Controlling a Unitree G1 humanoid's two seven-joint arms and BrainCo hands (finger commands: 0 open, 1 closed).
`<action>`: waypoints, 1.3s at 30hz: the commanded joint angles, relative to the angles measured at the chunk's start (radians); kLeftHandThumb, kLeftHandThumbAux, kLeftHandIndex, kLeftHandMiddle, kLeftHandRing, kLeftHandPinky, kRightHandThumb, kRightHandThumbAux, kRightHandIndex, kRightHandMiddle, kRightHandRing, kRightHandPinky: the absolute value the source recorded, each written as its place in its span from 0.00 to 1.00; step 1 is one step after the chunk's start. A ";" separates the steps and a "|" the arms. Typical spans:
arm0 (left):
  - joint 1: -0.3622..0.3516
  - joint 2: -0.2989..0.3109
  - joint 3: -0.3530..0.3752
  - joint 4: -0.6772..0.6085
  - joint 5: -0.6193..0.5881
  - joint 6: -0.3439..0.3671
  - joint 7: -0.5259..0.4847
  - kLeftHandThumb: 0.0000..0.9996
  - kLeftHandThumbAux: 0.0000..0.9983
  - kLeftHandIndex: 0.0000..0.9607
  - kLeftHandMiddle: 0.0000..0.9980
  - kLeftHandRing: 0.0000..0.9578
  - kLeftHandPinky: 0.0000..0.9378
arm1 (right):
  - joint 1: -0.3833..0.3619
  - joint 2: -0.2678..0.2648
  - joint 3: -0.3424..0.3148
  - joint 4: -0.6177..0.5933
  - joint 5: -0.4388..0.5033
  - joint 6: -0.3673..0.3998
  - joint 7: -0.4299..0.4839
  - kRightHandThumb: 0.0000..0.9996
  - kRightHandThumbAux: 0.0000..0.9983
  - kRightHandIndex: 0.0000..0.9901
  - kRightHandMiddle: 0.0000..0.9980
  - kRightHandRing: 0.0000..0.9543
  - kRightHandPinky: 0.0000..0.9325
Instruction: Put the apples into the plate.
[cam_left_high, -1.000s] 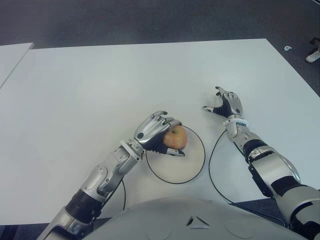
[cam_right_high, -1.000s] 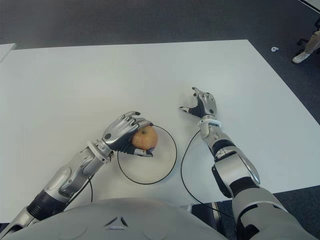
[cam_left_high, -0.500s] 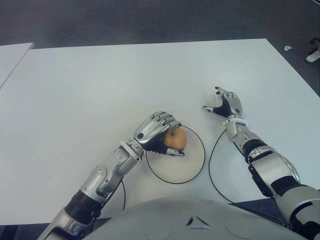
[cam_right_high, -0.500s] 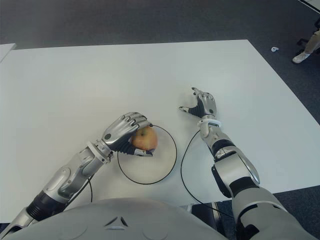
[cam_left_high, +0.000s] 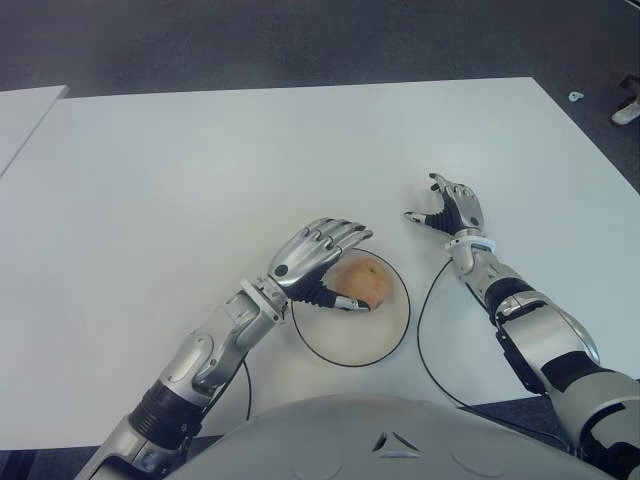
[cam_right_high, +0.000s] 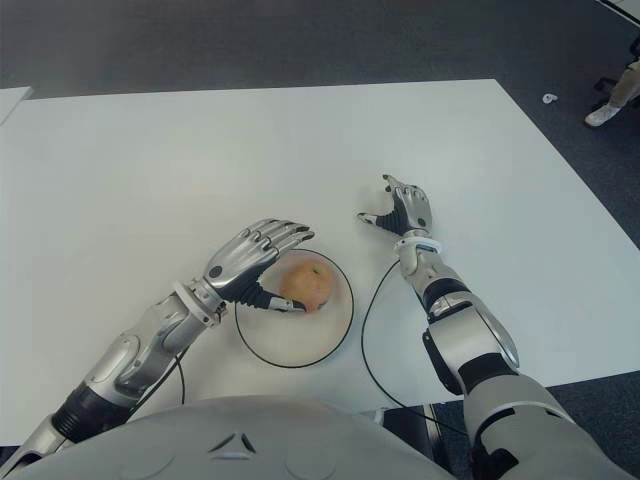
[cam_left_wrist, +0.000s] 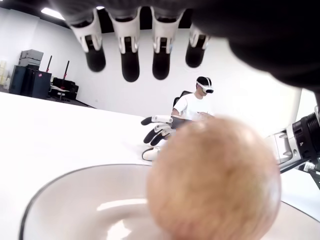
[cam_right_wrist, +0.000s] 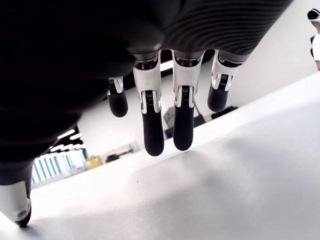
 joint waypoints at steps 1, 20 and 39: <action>0.005 0.010 0.002 -0.006 0.002 0.014 -0.041 0.22 0.26 0.07 0.07 0.03 0.01 | 0.125 0.118 0.033 0.054 -0.023 0.021 0.052 0.31 0.58 0.11 0.31 0.27 0.07; -0.005 0.023 -0.004 0.004 0.016 0.013 -0.087 0.18 0.24 0.00 0.00 0.00 0.00 | 0.122 0.115 0.039 0.055 -0.030 0.027 0.050 0.36 0.61 0.10 0.30 0.27 0.06; -0.012 -0.024 0.046 0.033 0.030 0.060 0.026 0.16 0.26 0.00 0.00 0.00 0.01 | 0.123 0.113 0.042 0.052 -0.030 0.022 0.049 0.32 0.60 0.10 0.30 0.29 0.09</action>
